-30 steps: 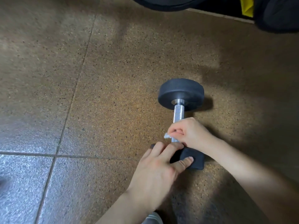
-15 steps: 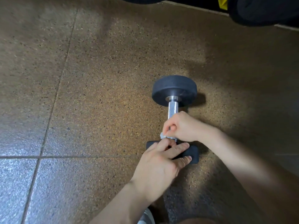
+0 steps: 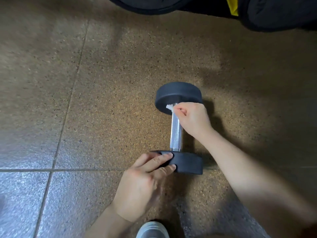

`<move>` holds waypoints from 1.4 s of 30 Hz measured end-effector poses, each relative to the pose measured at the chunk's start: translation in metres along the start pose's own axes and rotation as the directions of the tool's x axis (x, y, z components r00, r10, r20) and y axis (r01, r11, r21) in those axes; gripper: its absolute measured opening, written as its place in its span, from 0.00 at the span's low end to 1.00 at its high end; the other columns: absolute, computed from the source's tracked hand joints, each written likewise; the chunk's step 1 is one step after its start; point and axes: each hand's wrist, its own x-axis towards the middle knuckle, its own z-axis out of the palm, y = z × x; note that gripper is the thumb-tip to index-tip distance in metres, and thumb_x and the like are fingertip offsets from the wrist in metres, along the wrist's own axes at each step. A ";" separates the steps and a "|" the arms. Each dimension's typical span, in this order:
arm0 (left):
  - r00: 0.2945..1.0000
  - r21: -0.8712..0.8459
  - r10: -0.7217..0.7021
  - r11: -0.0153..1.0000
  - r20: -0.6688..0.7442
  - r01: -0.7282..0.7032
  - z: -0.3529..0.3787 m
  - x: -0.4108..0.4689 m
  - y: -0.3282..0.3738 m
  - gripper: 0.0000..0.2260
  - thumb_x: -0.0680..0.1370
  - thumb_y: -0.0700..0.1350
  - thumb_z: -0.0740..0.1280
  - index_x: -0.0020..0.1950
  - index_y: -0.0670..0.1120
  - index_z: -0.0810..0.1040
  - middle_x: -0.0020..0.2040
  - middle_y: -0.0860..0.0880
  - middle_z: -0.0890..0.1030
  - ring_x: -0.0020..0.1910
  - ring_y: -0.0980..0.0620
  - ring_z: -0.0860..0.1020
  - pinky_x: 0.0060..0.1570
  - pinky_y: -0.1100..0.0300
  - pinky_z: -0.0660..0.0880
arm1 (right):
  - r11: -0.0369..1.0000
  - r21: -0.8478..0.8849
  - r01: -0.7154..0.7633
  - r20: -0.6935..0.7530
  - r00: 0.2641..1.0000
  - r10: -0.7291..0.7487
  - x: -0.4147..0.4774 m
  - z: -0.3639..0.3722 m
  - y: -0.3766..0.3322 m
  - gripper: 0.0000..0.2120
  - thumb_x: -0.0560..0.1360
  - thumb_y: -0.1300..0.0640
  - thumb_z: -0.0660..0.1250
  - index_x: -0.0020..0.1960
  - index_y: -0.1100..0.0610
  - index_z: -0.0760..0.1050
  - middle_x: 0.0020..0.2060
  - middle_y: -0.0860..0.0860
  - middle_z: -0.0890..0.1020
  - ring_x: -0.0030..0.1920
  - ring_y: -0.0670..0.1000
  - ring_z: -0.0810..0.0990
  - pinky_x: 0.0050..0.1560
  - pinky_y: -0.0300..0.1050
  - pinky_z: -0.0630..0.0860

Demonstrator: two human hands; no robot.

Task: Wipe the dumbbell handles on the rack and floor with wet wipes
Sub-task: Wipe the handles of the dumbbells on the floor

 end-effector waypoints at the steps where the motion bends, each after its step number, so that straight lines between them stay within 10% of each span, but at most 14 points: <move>1: 1.000 -0.007 -0.025 1.000 -0.014 0.025 -0.003 -0.003 -0.002 0.12 0.72 0.39 0.71 0.54 0.48 0.85 0.62 0.52 0.80 0.54 0.49 0.79 0.53 0.58 0.77 | 1.000 -0.005 -0.015 -0.034 0.999 0.015 -0.007 0.003 0.000 0.11 0.79 0.55 0.64 0.38 0.53 0.79 0.28 0.42 0.73 0.30 0.46 0.74 0.34 0.46 0.76; 17: 0.927 0.066 -0.372 0.925 -0.052 0.375 -0.043 -0.001 -0.005 0.12 0.76 0.61 0.61 0.54 0.57 0.77 0.50 0.60 0.79 0.38 0.53 0.82 0.31 0.55 0.79 | 0.965 0.188 -0.182 -0.113 0.972 0.205 -0.002 0.024 -0.015 0.08 0.79 0.56 0.64 0.46 0.54 0.81 0.38 0.46 0.82 0.41 0.48 0.79 0.42 0.40 0.74; 22: 0.886 0.158 -0.458 0.872 -0.071 0.464 -0.049 0.003 -0.002 0.21 0.72 0.70 0.60 0.46 0.54 0.77 0.40 0.57 0.80 0.31 0.51 0.81 0.25 0.58 0.75 | 0.905 0.232 -0.357 0.115 0.934 0.339 -0.019 0.028 -0.025 0.11 0.78 0.56 0.66 0.37 0.54 0.80 0.32 0.46 0.81 0.37 0.47 0.81 0.39 0.40 0.74; 29: 0.821 0.038 -0.569 0.821 -0.037 0.570 -0.052 -0.005 -0.018 0.24 0.68 0.74 0.61 0.46 0.55 0.76 0.39 0.57 0.83 0.38 0.54 0.83 0.34 0.56 0.78 | 0.976 0.122 -0.178 0.617 0.785 0.066 -0.030 0.003 -0.053 0.03 0.70 0.55 0.75 0.38 0.53 0.85 0.33 0.44 0.84 0.35 0.39 0.79 0.39 0.33 0.71; 34: 0.805 0.022 -0.593 0.805 -0.006 0.593 -0.053 -0.005 -0.021 0.23 0.66 0.72 0.62 0.49 0.56 0.76 0.42 0.56 0.84 0.42 0.53 0.84 0.38 0.54 0.79 | 0.983 0.079 -0.166 0.324 0.937 0.133 -0.001 0.000 -0.044 0.08 0.72 0.59 0.69 0.35 0.53 0.82 0.30 0.48 0.82 0.34 0.47 0.81 0.42 0.48 0.81; 39: 0.778 -0.045 -0.626 0.777 0.046 0.628 -0.055 -0.009 -0.027 0.23 0.66 0.71 0.67 0.57 0.65 0.70 0.47 0.58 0.83 0.45 0.56 0.83 0.42 0.53 0.79 | 0.958 0.200 -0.204 0.564 0.824 0.058 -0.031 0.011 -0.056 0.06 0.70 0.61 0.72 0.36 0.52 0.81 0.31 0.52 0.82 0.30 0.44 0.76 0.39 0.43 0.77; 42: 0.774 -0.044 -0.628 0.774 0.083 0.632 -0.059 -0.008 -0.029 0.22 0.69 0.65 0.70 0.61 0.68 0.69 0.52 0.60 0.82 0.46 0.56 0.83 0.46 0.54 0.79 | 0.955 0.210 -0.208 0.437 0.894 0.098 -0.010 0.006 -0.052 0.04 0.69 0.59 0.73 0.37 0.52 0.82 0.32 0.51 0.83 0.32 0.45 0.77 0.41 0.41 0.77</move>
